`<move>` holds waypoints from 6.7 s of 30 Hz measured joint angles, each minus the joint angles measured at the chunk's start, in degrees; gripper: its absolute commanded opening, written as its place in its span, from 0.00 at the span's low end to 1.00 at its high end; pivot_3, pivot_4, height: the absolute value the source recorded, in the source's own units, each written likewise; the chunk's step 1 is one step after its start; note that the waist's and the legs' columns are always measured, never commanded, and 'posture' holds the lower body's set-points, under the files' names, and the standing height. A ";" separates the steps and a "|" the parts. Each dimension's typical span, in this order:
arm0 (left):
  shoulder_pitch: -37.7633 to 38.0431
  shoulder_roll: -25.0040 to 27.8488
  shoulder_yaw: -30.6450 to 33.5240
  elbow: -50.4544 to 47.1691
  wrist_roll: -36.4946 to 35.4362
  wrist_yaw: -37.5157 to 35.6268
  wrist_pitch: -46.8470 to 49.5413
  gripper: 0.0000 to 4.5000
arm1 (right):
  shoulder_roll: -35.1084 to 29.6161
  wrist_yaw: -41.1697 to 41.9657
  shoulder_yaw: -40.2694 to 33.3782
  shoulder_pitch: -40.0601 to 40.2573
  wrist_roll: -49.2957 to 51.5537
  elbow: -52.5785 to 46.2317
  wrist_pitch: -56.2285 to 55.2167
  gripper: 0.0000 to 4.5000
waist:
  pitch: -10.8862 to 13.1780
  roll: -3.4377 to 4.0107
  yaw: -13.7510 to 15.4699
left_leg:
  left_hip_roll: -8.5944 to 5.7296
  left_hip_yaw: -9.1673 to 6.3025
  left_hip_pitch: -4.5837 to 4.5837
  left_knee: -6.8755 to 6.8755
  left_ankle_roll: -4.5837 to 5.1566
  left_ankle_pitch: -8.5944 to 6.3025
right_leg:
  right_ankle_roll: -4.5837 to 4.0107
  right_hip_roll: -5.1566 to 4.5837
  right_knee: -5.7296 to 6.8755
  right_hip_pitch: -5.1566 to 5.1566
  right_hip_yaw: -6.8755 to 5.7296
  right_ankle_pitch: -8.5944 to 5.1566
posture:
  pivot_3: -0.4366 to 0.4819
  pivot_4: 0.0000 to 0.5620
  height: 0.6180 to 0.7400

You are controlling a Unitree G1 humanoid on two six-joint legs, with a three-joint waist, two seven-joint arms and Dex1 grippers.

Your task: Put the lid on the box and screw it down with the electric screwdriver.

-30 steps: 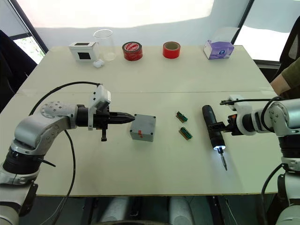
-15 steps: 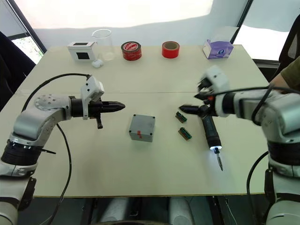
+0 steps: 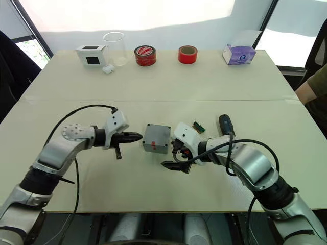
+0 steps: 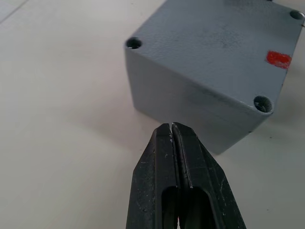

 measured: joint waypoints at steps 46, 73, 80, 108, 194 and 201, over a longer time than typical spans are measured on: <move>1.98 0.91 0.07 -1.58 3.22 -3.23 0.11 0.00 | 0.26 15.65 6.25 -3.93 -14.19 11.48 -16.07 1.00 | 0.01 0.00 -0.10 | -0.01 0.02 0.01 0.05 0.00 0.00 | 0.00 0.04 0.10 -0.02 0.01 0.00 | 0.48 0.27 1.00; 1.97 2.45 2.61 -1.56 2.71 -3.97 -0.03 0.00 | -1.16 10.54 -3.28 2.60 -11.29 0.24 -6.62 1.00 | 0.01 -0.01 0.09 | -0.01 -0.01 0.00 0.05 -0.01 0.00 | 0.00 0.01 0.10 -0.03 0.01 0.00 | 0.48 0.27 1.00; 0.33 5.96 8.18 -10.74 -6.84 -8.01 6.78 0.00 | -1.02 5.15 -17.10 8.10 -6.99 -4.72 -0.96 1.00 | 0.01 -0.01 0.21 | -0.01 -0.03 0.01 0.04 -0.01 -0.01 | -0.01 -0.03 0.09 0.01 0.02 0.00 | 0.48 0.27 1.00; -2.03 5.86 2.24 -14.41 -8.10 -8.31 7.68 0.00 | 5.29 -10.26 -22.92 16.02 -8.93 0.57 -3.76 0.35 | 0.00 0.00 -0.01 | -0.01 -0.01 0.04 0.04 0.00 0.00 | 0.00 0.06 0.10 0.05 0.01 0.00 | 0.48 0.27 1.00; -2.06 7.69 11.40 -10.15 -14.60 -3.43 13.82 0.00 | 12.51 -6.73 -9.38 -1.23 -6.08 6.70 -8.07 0.01 | 0.01 -0.01 -0.19 | -0.05 0.00 0.05 0.11 -0.04 0.02 | -0.04 0.07 0.64 -0.10 0.06 -0.03 | 0.48 0.27 1.00; -2.27 7.69 11.40 -10.15 -14.60 -3.40 13.82 0.00 | 12.61 -6.67 -9.38 -1.14 -6.57 6.71 -8.08 0.01 | 0.01 -0.01 -0.17 | -0.06 0.00 0.05 0.11 -0.04 0.02 | -0.04 0.07 0.64 -0.10 0.06 -0.03 | 0.48 0.27 1.00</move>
